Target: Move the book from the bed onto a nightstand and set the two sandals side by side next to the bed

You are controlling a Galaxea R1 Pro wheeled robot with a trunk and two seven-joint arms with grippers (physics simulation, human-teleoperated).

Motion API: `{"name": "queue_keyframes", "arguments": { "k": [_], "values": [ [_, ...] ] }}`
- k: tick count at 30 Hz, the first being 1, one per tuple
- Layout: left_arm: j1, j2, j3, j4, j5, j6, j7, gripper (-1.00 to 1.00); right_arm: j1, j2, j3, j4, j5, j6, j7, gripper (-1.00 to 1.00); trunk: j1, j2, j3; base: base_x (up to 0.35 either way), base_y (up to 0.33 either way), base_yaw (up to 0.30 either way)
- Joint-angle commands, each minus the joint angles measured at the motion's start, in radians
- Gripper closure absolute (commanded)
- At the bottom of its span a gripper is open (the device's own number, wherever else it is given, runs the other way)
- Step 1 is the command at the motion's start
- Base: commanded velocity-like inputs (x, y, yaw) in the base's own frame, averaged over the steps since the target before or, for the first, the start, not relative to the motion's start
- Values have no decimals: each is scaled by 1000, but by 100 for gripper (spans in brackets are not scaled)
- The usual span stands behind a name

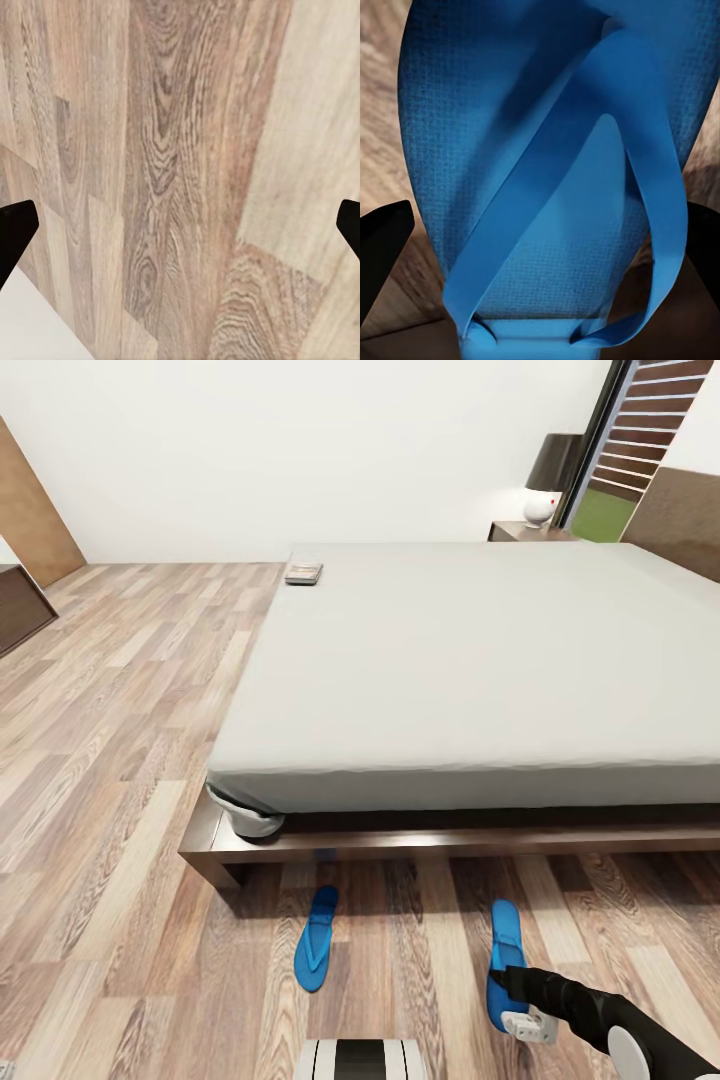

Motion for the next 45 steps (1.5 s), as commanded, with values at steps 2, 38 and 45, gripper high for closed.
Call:
{"name": "queue_keyframes", "arguments": {
  "k": [2, 38, 45],
  "values": [
    [0, 0, -8, -2, 6, 5, 4, -100, -1, 0, 2, 0, 11, -1, -6, 100, 0, 0, -1, 0, 0, 0],
    [2, 258, 4, 10, 210, -16, -734, -100, -1, 22, 2, 1, 11, 1, -2, 100, 0, 0, -1, 0, 53, 0],
    [2, 260, 4, 10, 209, -17, -732, -100, -1, 23, 2, 1, 11, 1, -2, 100, 0, 0, -1, 0, 118, 0]
  ]
}}
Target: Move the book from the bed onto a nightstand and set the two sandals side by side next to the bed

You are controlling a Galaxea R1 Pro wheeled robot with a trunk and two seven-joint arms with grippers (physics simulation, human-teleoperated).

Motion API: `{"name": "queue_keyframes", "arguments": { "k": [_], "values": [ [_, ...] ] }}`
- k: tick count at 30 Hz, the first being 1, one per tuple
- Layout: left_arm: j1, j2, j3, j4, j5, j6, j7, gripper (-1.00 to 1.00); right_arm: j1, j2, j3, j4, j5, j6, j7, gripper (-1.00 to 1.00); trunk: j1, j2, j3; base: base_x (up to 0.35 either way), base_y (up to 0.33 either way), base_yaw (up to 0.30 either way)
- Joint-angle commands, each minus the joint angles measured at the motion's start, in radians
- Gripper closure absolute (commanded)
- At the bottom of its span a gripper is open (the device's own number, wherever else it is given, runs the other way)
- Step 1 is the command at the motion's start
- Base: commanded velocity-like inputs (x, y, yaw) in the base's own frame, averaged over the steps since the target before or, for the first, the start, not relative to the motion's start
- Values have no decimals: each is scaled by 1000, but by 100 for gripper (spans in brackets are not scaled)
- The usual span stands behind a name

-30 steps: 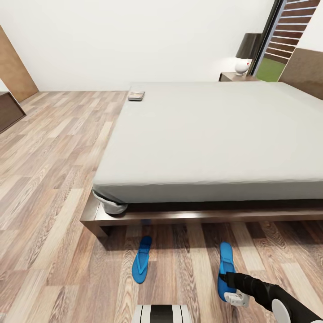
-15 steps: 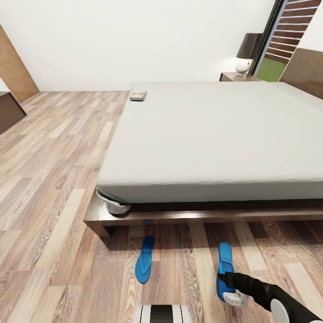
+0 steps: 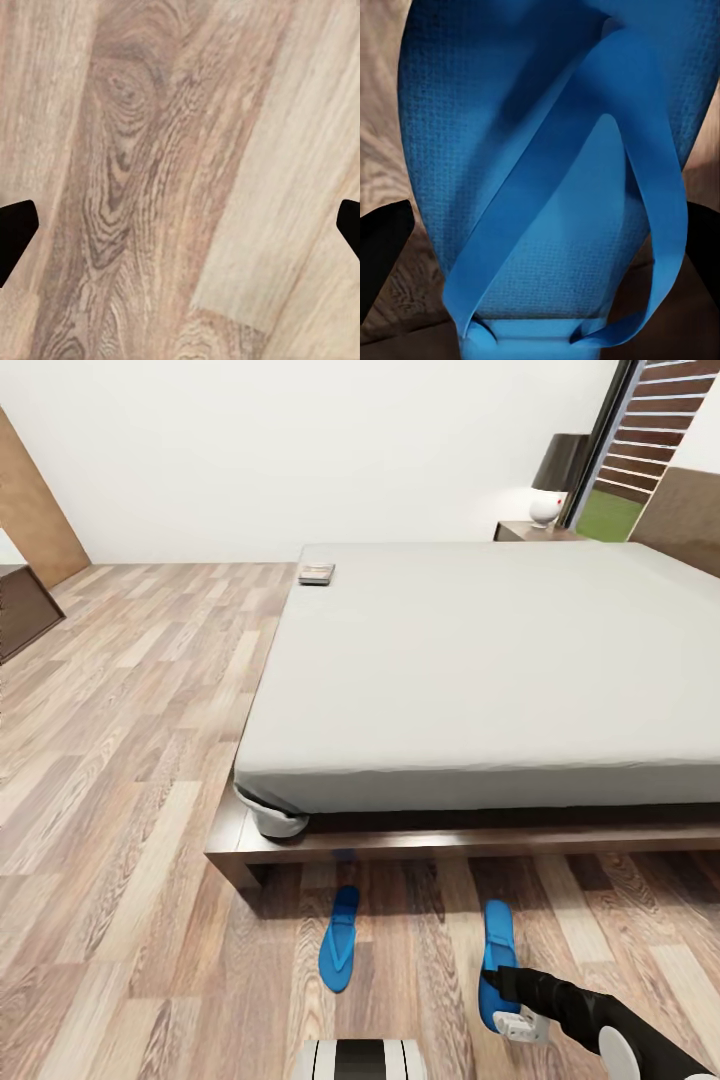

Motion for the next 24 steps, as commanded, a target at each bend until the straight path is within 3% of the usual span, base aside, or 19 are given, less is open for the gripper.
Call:
{"name": "queue_keyframes", "arguments": {
  "k": [1, 24],
  "values": [
    [0, 0, -5, -1, 10, 7, -3, -100, -1, -1, 2, -1, 10, -1, -6, 100, 0, 0, -1, 0, 136, 0],
    [0, -1, -7, -1, 6, -1, -1, -100, -1, 11, 4, -1, 10, -1, -6, 100, 0, 0, -1, 13, 61, 0]
  ]
}}
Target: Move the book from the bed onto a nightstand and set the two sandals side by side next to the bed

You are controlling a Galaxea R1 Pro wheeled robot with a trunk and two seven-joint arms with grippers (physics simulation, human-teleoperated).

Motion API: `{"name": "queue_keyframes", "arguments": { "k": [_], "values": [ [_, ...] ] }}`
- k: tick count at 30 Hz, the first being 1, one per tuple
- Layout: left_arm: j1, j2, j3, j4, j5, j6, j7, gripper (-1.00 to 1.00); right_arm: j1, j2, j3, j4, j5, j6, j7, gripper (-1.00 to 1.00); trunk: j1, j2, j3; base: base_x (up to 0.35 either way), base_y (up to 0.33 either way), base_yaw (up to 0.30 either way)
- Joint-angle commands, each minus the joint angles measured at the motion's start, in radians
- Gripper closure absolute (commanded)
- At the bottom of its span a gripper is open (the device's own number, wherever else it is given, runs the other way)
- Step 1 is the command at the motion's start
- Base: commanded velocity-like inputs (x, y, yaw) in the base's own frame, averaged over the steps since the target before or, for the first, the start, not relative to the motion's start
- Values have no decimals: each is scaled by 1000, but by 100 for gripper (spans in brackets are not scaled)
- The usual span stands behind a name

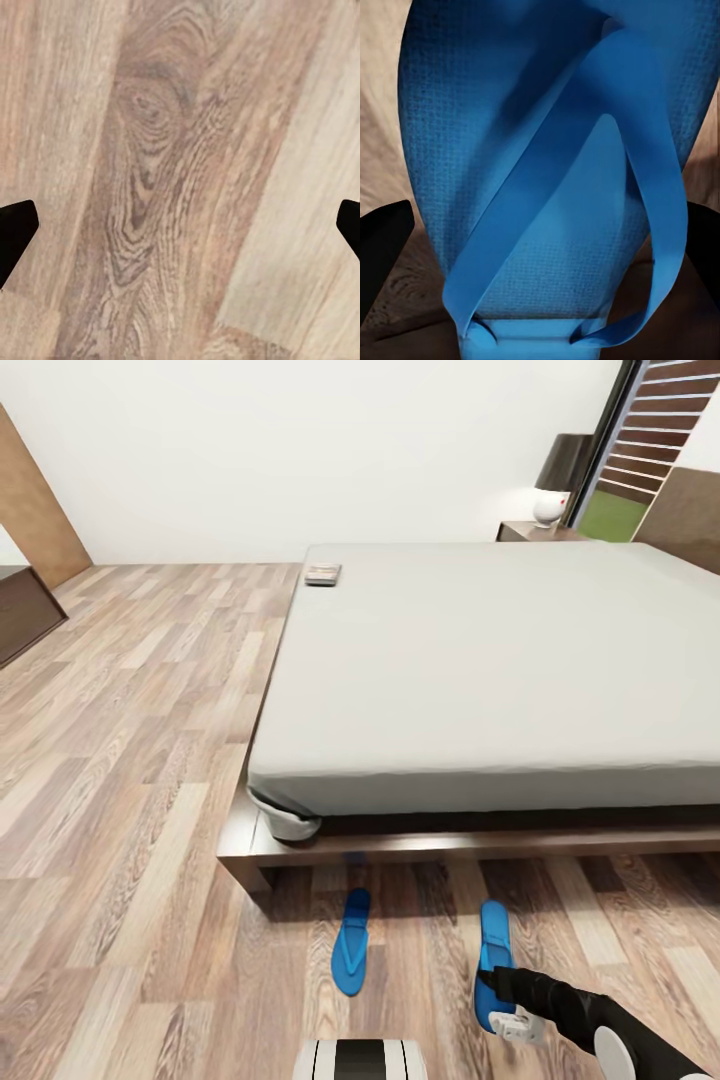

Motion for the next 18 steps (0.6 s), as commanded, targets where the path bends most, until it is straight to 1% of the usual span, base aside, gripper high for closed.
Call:
{"name": "queue_keyframes", "arguments": {
  "k": [1, 4, 10, 14, 18],
  "values": [
    [0, 0, -6, 0, 10, 6, -3, -100, -1, -1, 2, -1, 11, -1, -6, 100, 0, 0, -1, 60, 174, 0],
    [0, 0, -7, 0, 10, 6, -3, -100, -1, 0, 2, -1, 11, -1, -6, 100, 0, 0, -1, 45, 147, 0],
    [0, 0, -7, -1, 10, 6, 0, -100, -1, 1, 2, -1, 11, -1, -6, 100, 0, 0, -1, 13, 63, 0],
    [0, 0, -7, 0, 10, 6, 2, -100, -1, 1, 2, -1, 11, -1, -6, 100, 0, 0, -1, 2, 146, 0],
    [0, 0, -7, -1, 10, 6, 3, -100, -1, 4, 2, -1, 11, -1, -6, 100, 0, 0, -1, 1, 58, 0]
  ]
}}
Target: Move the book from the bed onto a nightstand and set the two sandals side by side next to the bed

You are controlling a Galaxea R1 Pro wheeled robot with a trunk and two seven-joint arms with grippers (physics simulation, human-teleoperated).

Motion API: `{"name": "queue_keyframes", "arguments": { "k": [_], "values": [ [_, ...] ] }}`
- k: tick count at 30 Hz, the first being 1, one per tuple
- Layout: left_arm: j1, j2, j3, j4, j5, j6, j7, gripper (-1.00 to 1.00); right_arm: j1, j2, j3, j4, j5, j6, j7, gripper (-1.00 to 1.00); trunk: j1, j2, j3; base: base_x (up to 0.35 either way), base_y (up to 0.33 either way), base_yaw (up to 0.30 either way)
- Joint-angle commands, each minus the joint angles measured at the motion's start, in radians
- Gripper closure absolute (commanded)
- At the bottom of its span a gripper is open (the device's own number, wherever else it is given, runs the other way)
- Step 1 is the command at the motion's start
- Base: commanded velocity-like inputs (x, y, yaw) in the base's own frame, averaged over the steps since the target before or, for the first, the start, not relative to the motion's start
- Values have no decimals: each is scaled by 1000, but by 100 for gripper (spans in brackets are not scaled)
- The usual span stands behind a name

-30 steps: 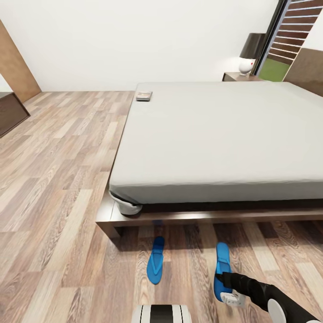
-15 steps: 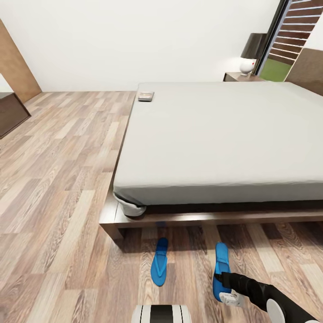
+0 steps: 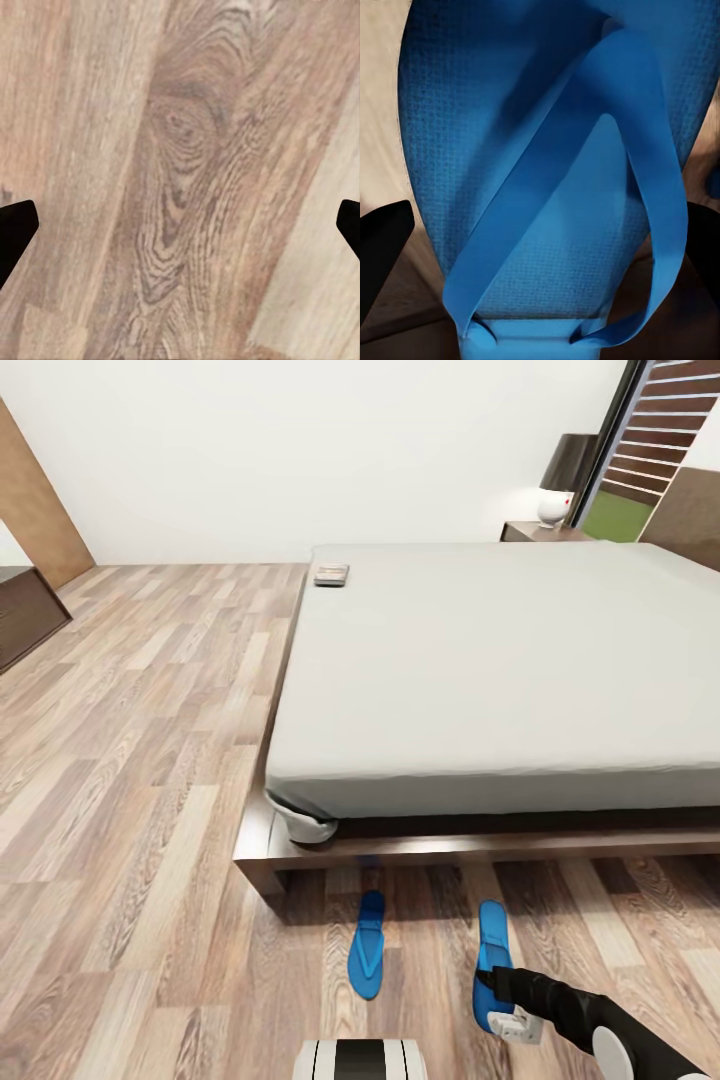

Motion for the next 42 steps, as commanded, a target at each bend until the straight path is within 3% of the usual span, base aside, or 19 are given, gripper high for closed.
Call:
{"name": "queue_keyframes", "arguments": {
  "k": [1, 34, 37, 41, 42],
  "values": [
    [0, 0, -6, -1, 10, 6, -3, -100, -1, 0, 2, -1, 11, -1, -6, 100, 0, 0, -1, 0, 25, 0],
    [12, -1, -11, -1, 8, 5, -2, -100, -1, 4, 2, -1, 13, -1, -5, 100, 0, 0, -1, 12, 74, 0],
    [12, -3, -12, -2, 8, 5, 1, -100, -2, 15, 3, 0, 14, -1, -3, 100, 0, 0, -1, 14, 20, 0],
    [12, -4, -13, -2, 8, 5, 13, -100, -10, 22, 42, 1, 15, -2, 35, 100, 0, 0, -1, 4, 6, 0],
    [12, -5, -13, -2, 7, 5, 17, -100, -21, 23, 74, 1, 15, -2, 75, 100, 0, 0, -1, 2, 3, 0]
  ]
}}
